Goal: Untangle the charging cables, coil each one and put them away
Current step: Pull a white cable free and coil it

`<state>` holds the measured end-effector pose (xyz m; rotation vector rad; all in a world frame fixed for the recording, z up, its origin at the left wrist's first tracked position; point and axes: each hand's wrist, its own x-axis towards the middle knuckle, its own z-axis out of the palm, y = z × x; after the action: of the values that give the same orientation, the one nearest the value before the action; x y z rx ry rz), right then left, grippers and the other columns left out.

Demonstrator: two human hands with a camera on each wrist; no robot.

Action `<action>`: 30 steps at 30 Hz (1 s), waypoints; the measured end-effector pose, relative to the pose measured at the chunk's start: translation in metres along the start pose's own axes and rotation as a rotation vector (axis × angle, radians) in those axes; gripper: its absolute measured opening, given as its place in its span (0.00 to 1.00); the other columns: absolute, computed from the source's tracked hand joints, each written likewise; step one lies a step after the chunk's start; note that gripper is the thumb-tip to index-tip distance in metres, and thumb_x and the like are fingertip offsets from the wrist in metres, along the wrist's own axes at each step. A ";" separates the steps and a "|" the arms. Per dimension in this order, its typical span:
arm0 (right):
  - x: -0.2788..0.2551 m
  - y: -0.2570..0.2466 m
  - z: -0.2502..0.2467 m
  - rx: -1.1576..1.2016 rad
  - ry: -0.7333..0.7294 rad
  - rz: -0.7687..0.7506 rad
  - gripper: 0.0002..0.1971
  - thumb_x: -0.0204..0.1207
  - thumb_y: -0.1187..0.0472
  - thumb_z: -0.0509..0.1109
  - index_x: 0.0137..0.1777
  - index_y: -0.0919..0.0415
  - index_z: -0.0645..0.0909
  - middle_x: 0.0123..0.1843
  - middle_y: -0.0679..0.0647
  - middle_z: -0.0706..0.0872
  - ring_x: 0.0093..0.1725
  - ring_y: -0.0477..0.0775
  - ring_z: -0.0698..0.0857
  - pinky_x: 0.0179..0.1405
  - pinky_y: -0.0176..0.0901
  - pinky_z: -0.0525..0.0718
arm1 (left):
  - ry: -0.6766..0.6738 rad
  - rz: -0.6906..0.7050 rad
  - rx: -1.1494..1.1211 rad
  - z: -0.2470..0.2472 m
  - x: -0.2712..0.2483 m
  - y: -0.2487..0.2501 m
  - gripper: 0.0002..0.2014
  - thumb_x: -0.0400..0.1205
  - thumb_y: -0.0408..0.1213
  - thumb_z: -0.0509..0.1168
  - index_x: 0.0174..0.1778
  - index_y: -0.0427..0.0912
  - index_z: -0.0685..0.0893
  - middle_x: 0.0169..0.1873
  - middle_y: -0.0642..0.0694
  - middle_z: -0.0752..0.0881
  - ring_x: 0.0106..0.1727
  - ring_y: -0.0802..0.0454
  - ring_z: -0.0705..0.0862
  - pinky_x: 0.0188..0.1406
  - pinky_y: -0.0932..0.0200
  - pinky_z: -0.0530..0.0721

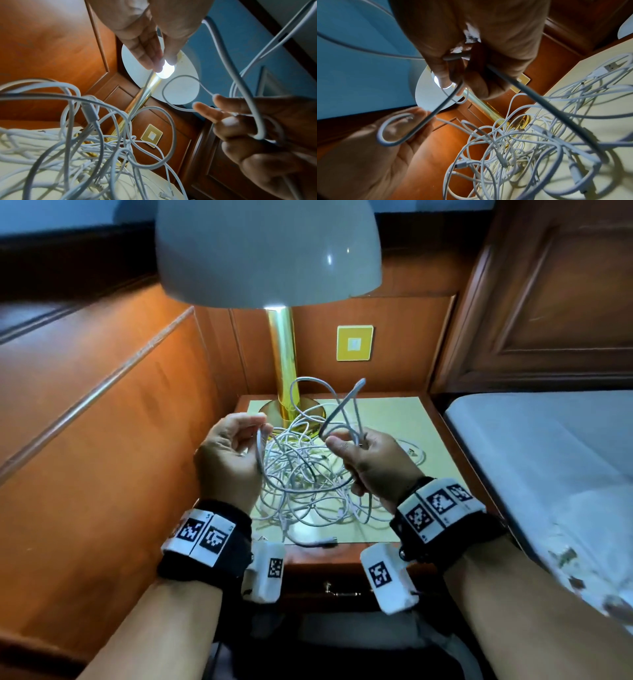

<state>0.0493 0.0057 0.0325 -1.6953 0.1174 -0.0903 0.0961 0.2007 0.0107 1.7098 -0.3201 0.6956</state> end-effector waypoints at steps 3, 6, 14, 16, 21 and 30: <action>0.000 0.005 0.009 -0.077 -0.052 -0.056 0.10 0.81 0.57 0.72 0.61 0.56 0.86 0.30 0.53 0.74 0.26 0.53 0.72 0.22 0.43 0.74 | -0.101 0.033 -0.136 0.001 -0.001 0.012 0.07 0.78 0.27 0.74 0.51 0.39 0.89 0.47 0.41 0.91 0.51 0.45 0.91 0.57 0.48 0.89; 0.002 0.010 0.013 -0.094 -0.114 -0.058 0.16 0.83 0.59 0.70 0.71 0.53 0.82 0.20 0.32 0.77 0.23 0.34 0.77 0.33 0.31 0.71 | -0.163 -0.006 -0.236 -0.001 -0.001 0.029 0.08 0.77 0.38 0.69 0.49 0.51 0.90 0.50 0.46 0.91 0.56 0.48 0.90 0.60 0.48 0.87; 0.008 0.009 0.033 -0.060 -0.077 -0.151 0.18 0.76 0.56 0.70 0.65 0.56 0.82 0.25 0.40 0.78 0.24 0.36 0.74 0.31 0.34 0.73 | -0.343 0.053 -0.399 0.004 -0.023 0.064 0.16 0.77 0.22 0.72 0.50 0.49 0.84 0.53 0.45 0.91 0.59 0.44 0.90 0.61 0.46 0.87; 0.008 0.011 0.036 -0.089 -0.097 -0.197 0.07 0.73 0.59 0.67 0.48 0.52 0.84 0.27 0.39 0.83 0.26 0.34 0.78 0.32 0.32 0.75 | -0.409 0.074 -0.391 0.006 -0.032 0.068 0.15 0.78 0.18 0.70 0.50 0.45 0.83 0.54 0.42 0.91 0.58 0.43 0.90 0.60 0.44 0.87; 0.015 0.010 0.028 -0.122 -0.021 -0.233 0.10 0.83 0.68 0.63 0.46 0.57 0.85 0.34 0.43 0.85 0.28 0.36 0.82 0.29 0.31 0.79 | -0.389 0.189 -0.273 -0.001 -0.037 0.068 0.13 0.81 0.19 0.65 0.53 0.41 0.83 0.61 0.42 0.86 0.64 0.39 0.86 0.61 0.43 0.85; 0.010 -0.012 0.014 0.465 0.027 -0.109 0.12 0.89 0.61 0.59 0.60 0.57 0.85 0.61 0.55 0.91 0.29 0.40 0.79 0.32 0.40 0.84 | -0.404 -0.161 0.341 -0.010 -0.036 0.002 0.13 0.82 0.33 0.69 0.60 0.46 0.78 0.54 0.49 0.83 0.50 0.53 0.83 0.53 0.55 0.84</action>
<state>0.0609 0.0193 0.0426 -1.2352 0.0208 -0.2055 0.0638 0.2045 -0.0078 2.1775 -0.3511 0.2909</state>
